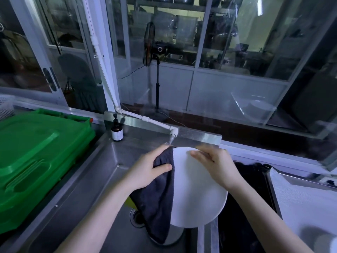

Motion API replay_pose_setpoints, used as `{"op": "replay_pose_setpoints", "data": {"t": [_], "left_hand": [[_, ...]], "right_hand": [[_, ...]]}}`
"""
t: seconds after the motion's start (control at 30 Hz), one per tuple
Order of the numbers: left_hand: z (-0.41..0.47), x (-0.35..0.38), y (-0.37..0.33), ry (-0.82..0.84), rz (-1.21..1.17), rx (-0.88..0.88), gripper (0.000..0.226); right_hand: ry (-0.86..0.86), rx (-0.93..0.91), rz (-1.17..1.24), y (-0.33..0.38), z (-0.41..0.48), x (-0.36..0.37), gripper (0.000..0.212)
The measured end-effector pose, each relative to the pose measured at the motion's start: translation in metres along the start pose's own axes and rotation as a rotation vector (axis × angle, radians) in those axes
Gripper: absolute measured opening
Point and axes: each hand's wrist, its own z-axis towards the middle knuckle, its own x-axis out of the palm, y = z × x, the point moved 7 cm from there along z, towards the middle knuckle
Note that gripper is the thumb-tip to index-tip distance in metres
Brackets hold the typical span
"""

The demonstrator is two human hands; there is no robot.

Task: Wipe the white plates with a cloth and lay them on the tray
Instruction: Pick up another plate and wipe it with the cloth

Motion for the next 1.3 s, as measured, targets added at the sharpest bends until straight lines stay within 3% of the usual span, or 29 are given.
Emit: {"op": "replay_pose_setpoints", "data": {"t": [0.1, 0.2, 0.3, 0.37, 0.43, 0.53, 0.67, 0.73, 0.8, 0.93, 1.0, 1.1, 1.2, 1.3], "left_hand": [[-0.002, -0.006, 0.004, -0.150, -0.089, -0.015, 0.056], [-0.009, -0.012, 0.013, -0.363, -0.285, -0.095, 0.061], [-0.010, -0.012, 0.015, -0.378, -0.339, -0.032, 0.069], [-0.010, -0.014, 0.015, -0.334, -0.312, 0.009, 0.070], [-0.010, -0.019, 0.015, -0.308, -0.318, 0.015, 0.067], [-0.008, -0.021, 0.006, -0.227, -0.287, 0.049, 0.066], [-0.001, -0.011, -0.012, -0.023, -0.155, 0.120, 0.067], [0.000, -0.006, -0.010, 0.009, -0.151, 0.106, 0.067], [-0.003, -0.007, -0.005, -0.064, -0.228, 0.107, 0.066], [-0.018, -0.010, 0.026, -0.374, -0.482, -0.022, 0.061], [-0.021, -0.007, 0.039, -0.415, -0.559, -0.094, 0.060], [-0.017, -0.012, 0.036, -0.333, -0.490, -0.081, 0.064], [-0.007, -0.014, 0.019, -0.155, -0.354, -0.014, 0.064], [-0.001, -0.005, 0.003, -0.005, -0.230, 0.048, 0.062]], "right_hand": [[-0.079, 0.037, 0.096, -0.008, -0.001, -0.010, 0.022], [-0.368, 0.235, 0.332, -0.033, -0.014, -0.020, 0.023], [-0.538, 0.425, 0.472, -0.051, -0.039, -0.003, 0.026], [-0.434, 0.426, 0.530, -0.054, -0.044, 0.004, 0.022], [-0.214, 0.333, 0.521, -0.045, -0.036, 0.000, 0.014], [0.045, 0.209, 0.381, -0.028, -0.015, -0.011, 0.007], [0.195, 0.064, 0.150, -0.005, 0.006, -0.001, 0.014], [0.209, 0.035, 0.126, -0.002, 0.009, 0.005, 0.018], [0.148, 0.029, 0.163, -0.006, 0.008, 0.002, 0.016], [-0.195, 0.219, 0.457, -0.034, -0.006, -0.009, 0.014], [-0.291, 0.303, 0.533, -0.044, -0.017, -0.005, 0.016], [-0.237, 0.282, 0.446, -0.043, -0.022, -0.002, 0.016], [-0.066, 0.144, 0.313, -0.025, -0.011, -0.004, 0.018], [0.096, 0.053, 0.219, -0.005, -0.004, 0.006, 0.033]]}}
